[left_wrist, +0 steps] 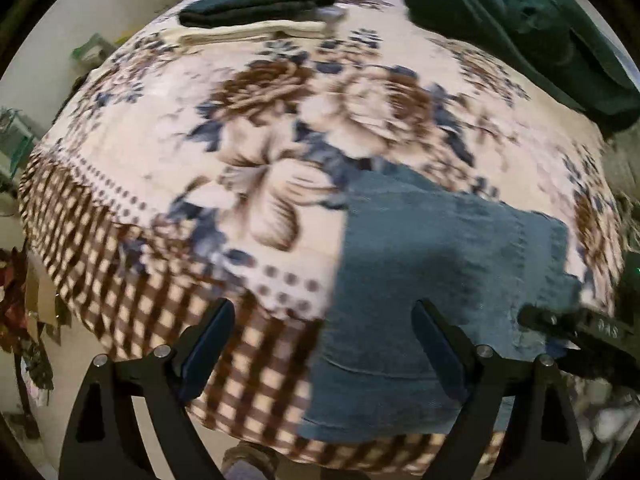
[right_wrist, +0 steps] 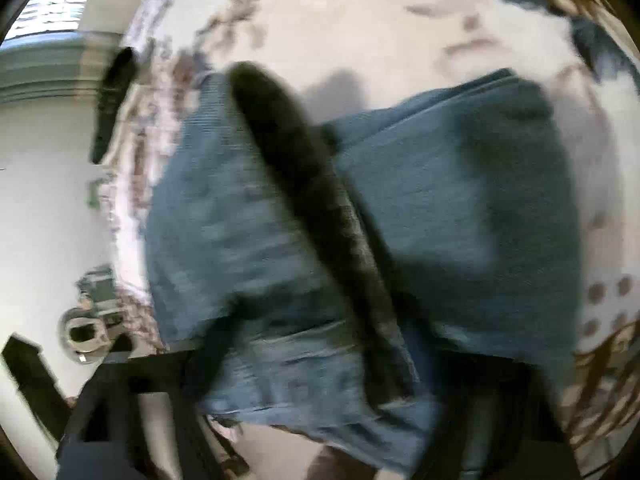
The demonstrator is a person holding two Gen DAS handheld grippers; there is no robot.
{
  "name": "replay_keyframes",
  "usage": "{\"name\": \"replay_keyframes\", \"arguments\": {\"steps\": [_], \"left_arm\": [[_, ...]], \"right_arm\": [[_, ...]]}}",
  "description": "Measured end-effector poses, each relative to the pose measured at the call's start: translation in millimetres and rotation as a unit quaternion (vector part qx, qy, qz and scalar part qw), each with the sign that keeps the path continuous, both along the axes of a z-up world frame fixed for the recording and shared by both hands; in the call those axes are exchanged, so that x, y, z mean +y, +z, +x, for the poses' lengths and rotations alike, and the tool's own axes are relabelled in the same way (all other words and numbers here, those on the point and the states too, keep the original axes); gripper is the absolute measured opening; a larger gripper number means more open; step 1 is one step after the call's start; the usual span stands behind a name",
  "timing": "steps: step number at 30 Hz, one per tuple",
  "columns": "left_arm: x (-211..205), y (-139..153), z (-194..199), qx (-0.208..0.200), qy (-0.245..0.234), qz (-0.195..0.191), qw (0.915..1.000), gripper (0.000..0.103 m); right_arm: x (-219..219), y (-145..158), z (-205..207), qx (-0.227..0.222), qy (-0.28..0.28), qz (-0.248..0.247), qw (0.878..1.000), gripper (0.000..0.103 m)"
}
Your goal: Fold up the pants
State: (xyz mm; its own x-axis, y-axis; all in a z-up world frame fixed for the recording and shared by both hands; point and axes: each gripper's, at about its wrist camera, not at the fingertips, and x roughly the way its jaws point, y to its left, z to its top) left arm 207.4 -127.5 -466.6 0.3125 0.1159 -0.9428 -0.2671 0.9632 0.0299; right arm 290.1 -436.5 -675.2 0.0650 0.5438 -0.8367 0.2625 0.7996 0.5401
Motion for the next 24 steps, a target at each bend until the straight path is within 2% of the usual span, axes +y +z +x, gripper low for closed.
{"name": "replay_keyframes", "arguments": {"steps": [1, 2, 3, 5, 9, 12, 15, 19, 21, 23, 24], "left_arm": [[0.6, -1.7, 2.9, 0.0, 0.002, 0.003, 1.0, 0.09], [4.0, -4.0, 6.6, 0.0, 0.005, 0.005, 1.0, 0.09], [8.0, -4.8, 7.6, 0.001, 0.009, 0.003, 1.0, 0.09], [14.5, -4.9, 11.8, 0.003, 0.018, -0.008, 0.9998, 0.09], [19.7, 2.5, 21.9, -0.002, 0.022, -0.041, 0.9989, 0.09], [16.4, 5.7, 32.7, -0.007, 0.017, -0.06, 0.998, 0.09], [6.8, 2.4, 46.1, -0.006, 0.013, -0.087, 0.9961, 0.09], [-15.6, -11.0, 66.2, 0.004, 0.006, -0.123, 0.9924, 0.09], [-29.2, -20.7, 78.3, 0.015, -0.004, -0.147, 0.9891, 0.09], [-44.4, -33.7, 92.1, 0.028, -0.015, -0.168, 0.9853, 0.09], [-50.2, -39.5, 97.6, 0.034, -0.02, -0.173, 0.9842, 0.09]], "right_arm": [[4.7, 7.7, -4.2, -0.012, 0.004, -0.016, 1.0, 0.036], [5.6, 12.3, -6.6, -0.019, 0.003, -0.018, 1.0, 0.026], [4.2, 16.8, -8.9, -0.024, -0.001, -0.018, 1.0, 0.021], [-7.2, 33.9, -16.0, -0.043, -0.022, -0.006, 0.999, 0.016], [-49.9, 78.6, -36.2, -0.085, -0.069, -0.018, 0.994, 0.014], [-91.8, 98.9, -48.8, -0.089, -0.097, -0.037, 0.991, 0.014], [-139.8, 100.0, -67.6, -0.078, -0.125, -0.072, 0.986, 0.014], [-178.8, 69.6, -84.4, -0.031, -0.144, -0.069, 0.987, 0.014], [-183.1, 49.5, -85.2, -0.003, -0.125, -0.065, 0.99, 0.021], [-189.9, 38.9, -84.1, 0.017, -0.122, -0.123, 0.985, 0.025], [-190.5, 37.8, -81.6, 0.021, -0.116, -0.146, 0.982, 0.045]]}}
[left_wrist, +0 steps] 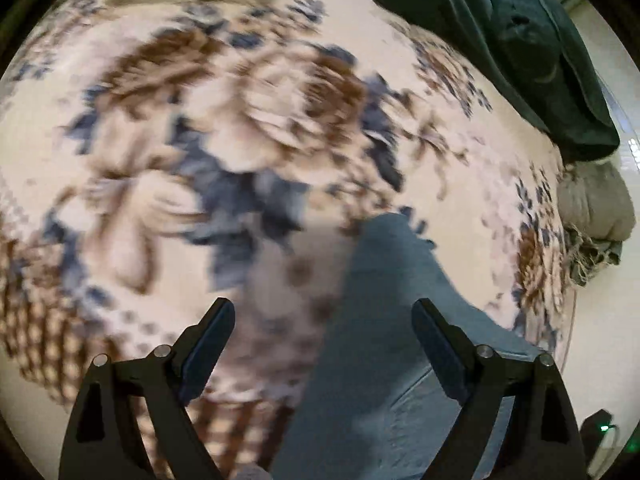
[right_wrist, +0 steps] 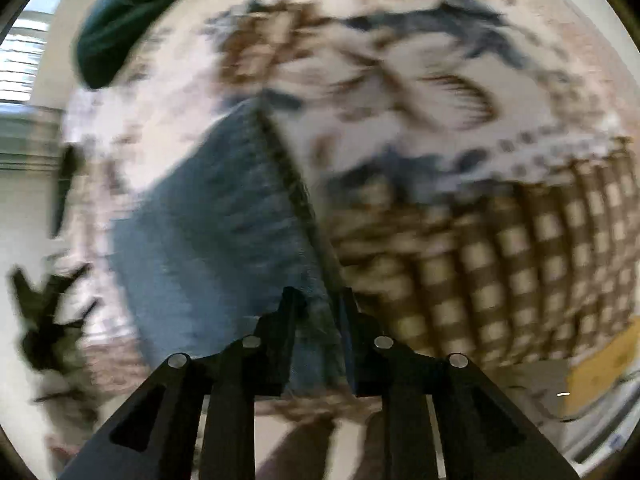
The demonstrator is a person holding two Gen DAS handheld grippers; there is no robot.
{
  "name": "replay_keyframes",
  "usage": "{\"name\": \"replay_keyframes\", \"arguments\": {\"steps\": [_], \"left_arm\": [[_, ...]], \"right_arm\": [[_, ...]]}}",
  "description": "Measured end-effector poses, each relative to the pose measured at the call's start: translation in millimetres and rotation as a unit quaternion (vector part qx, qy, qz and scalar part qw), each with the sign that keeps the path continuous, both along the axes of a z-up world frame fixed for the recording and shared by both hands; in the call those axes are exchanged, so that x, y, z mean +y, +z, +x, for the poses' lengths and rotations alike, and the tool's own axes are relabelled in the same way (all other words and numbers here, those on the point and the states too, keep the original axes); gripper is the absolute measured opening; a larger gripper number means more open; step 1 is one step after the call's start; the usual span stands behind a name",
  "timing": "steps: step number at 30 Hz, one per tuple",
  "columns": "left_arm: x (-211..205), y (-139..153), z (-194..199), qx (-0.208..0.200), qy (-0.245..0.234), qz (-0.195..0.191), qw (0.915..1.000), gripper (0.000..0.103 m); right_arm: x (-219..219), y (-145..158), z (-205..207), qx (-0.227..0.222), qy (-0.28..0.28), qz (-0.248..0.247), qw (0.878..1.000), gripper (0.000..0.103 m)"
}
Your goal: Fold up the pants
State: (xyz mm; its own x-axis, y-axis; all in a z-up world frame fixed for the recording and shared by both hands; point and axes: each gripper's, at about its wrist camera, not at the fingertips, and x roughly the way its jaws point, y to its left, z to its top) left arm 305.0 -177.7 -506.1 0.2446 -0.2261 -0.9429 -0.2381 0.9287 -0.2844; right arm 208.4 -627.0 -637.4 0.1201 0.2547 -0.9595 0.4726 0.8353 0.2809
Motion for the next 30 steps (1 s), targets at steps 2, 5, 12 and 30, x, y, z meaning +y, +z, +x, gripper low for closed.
{"name": "replay_keyframes", "arguments": {"steps": [2, 5, 12, 30], "left_arm": [[-12.9, -17.5, 14.0, 0.019, -0.014, -0.006, 0.9997, 0.09], [-20.2, -41.0, 26.9, 0.047, -0.021, -0.007, 0.9986, 0.09], [-19.1, -53.9, 37.9, 0.014, -0.023, -0.074, 0.9969, 0.041], [-6.7, -36.6, 38.4, 0.014, -0.016, -0.116, 0.993, 0.088]], "right_arm": [[-0.4, 3.3, 2.7, 0.008, -0.002, -0.026, 1.0, 0.059], [-1.1, 12.9, 5.8, -0.023, -0.011, 0.013, 1.0, 0.06], [-0.2, -18.6, 29.0, -0.035, -0.053, 0.138, 0.988, 0.063], [-2.4, -3.6, 64.8, -0.101, -0.044, 0.125, 0.986, 0.071]]}}
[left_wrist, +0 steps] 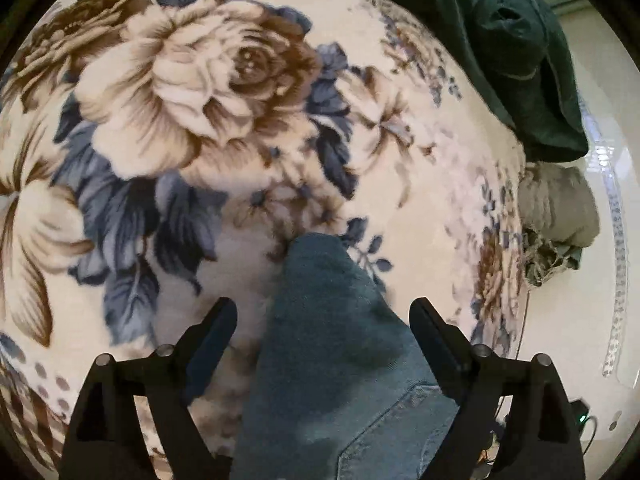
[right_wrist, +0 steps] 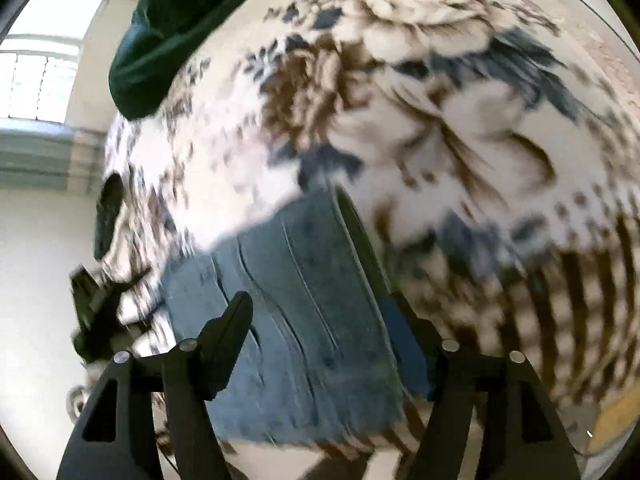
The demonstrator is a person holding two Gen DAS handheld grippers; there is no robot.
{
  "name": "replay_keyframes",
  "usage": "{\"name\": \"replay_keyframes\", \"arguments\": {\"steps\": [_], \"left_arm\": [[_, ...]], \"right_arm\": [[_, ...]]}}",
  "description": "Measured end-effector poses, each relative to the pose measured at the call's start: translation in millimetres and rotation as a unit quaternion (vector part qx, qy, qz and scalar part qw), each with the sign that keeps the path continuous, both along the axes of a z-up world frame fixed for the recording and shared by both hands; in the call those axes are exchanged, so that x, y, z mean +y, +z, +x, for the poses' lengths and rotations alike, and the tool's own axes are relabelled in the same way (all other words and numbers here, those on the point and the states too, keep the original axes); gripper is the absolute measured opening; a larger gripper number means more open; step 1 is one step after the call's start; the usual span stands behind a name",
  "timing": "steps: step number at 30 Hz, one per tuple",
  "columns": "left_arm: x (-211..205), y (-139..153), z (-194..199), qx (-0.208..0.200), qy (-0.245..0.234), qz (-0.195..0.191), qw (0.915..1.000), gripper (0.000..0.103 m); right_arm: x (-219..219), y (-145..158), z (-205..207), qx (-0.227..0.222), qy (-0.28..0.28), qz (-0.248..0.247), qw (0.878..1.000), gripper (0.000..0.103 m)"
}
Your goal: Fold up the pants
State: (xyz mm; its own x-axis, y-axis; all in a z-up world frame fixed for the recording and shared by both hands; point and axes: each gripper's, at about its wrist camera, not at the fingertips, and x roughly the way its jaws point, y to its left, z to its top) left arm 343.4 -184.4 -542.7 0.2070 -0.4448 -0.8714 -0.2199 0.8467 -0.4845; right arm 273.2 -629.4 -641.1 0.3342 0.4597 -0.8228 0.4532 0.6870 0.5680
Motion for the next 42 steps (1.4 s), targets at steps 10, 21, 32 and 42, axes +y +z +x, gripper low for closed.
{"name": "replay_keyframes", "arguments": {"steps": [10, 21, 32, 42], "left_arm": [[-1.7, -24.8, 12.7, -0.03, 0.004, 0.036, 0.9989, 0.022], [5.2, 28.9, -15.9, -0.042, -0.014, -0.004, 0.999, 0.089], [-30.4, 11.9, -108.9, 0.003, -0.091, 0.031, 0.9953, 0.092], [-12.1, -19.1, -143.0, 0.042, -0.098, 0.052, 0.9929, 0.095]], "right_arm": [[8.5, -34.2, 35.5, 0.041, -0.015, -0.043, 0.998, 0.031], [-5.5, -1.8, -24.6, 0.071, 0.007, 0.003, 0.997, 0.061], [18.2, -21.7, -104.2, 0.077, -0.061, 0.036, 0.994, 0.026], [9.0, -48.6, -121.2, 0.102, -0.065, 0.065, 0.991, 0.06]]}}
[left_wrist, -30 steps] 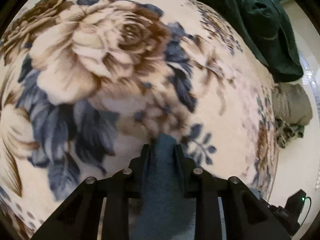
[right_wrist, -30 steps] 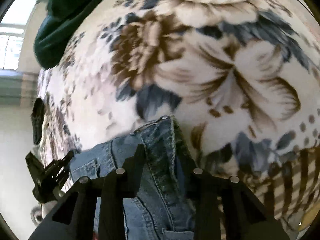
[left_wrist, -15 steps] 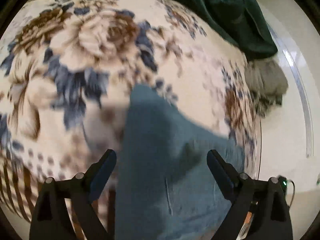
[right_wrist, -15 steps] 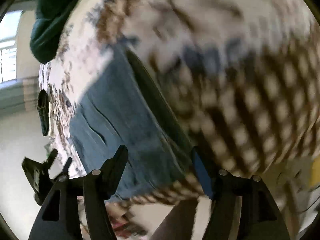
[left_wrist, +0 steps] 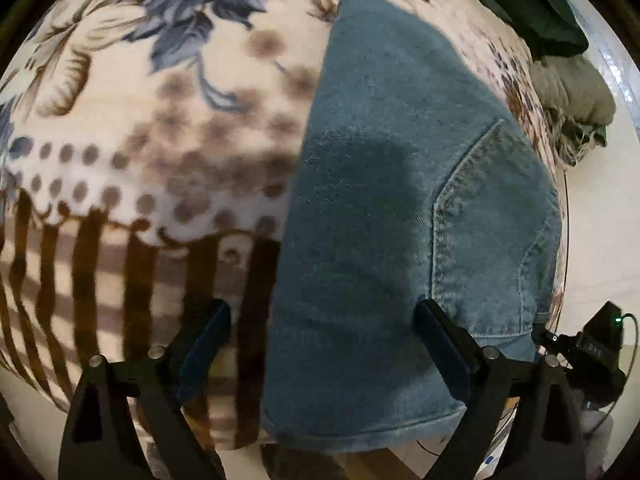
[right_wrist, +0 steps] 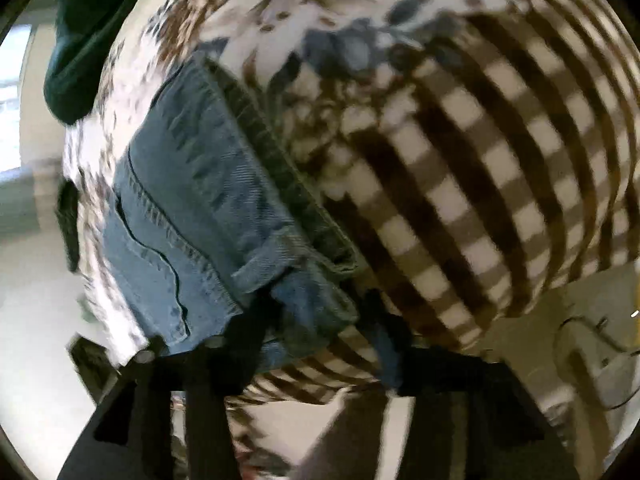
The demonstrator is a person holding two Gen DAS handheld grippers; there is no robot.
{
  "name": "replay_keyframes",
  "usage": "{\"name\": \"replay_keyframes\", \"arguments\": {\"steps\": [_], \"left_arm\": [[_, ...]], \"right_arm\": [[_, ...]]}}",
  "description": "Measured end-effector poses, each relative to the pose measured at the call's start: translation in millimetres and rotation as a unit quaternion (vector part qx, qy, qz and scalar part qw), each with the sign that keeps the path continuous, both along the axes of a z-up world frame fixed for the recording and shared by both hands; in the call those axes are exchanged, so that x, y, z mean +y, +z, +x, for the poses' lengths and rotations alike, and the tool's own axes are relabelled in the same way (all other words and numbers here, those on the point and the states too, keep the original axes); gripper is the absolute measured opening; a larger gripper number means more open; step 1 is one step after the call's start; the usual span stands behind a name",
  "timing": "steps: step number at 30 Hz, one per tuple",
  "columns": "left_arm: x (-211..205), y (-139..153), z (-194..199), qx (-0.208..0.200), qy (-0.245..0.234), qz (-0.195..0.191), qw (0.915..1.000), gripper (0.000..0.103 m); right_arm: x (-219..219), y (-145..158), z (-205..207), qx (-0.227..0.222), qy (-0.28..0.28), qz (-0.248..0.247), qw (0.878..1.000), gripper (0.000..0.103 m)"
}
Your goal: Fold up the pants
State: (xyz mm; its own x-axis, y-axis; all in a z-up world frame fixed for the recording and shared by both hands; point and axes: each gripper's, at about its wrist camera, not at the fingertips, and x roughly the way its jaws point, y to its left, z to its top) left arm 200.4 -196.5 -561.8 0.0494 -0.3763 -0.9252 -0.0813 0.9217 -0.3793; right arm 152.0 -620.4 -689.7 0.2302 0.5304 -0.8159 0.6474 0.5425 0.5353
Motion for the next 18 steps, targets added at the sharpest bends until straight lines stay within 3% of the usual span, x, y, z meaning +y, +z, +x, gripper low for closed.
{"name": "replay_keyframes", "arguments": {"steps": [1, 3, 6, 8, 14, 18], "left_arm": [[2.8, 4.6, -0.2, -0.004, 0.003, -0.011, 0.9999, 0.095], [10.0, 11.7, -1.8, -0.013, 0.021, -0.048, 0.9985, 0.095], [18.6, 8.4, 1.5, -0.016, 0.045, -0.093, 0.9945, 0.103], [21.0, -0.1, 5.4, -0.01, 0.051, -0.106, 0.993, 0.103], [19.0, -20.0, 16.3, 0.006, 0.065, -0.101, 0.9928, 0.103], [12.3, -21.4, 22.7, 0.007, 0.065, -0.098, 0.9931, 0.103]], "right_arm": [[-0.3, 3.6, -5.2, -0.018, -0.009, 0.022, 1.0, 0.061], [3.4, 5.5, -16.5, -0.044, -0.02, 0.053, 0.997, 0.077], [15.4, -6.1, -25.9, -0.063, -0.03, 0.096, 0.993, 0.08], [31.0, -18.0, -20.5, -0.065, -0.017, 0.098, 0.993, 0.08], [46.7, -49.0, -1.8, -0.1, -0.05, 0.127, 0.986, 0.082], [47.3, -43.6, 2.0, -0.142, -0.079, 0.163, 0.973, 0.083]]}}
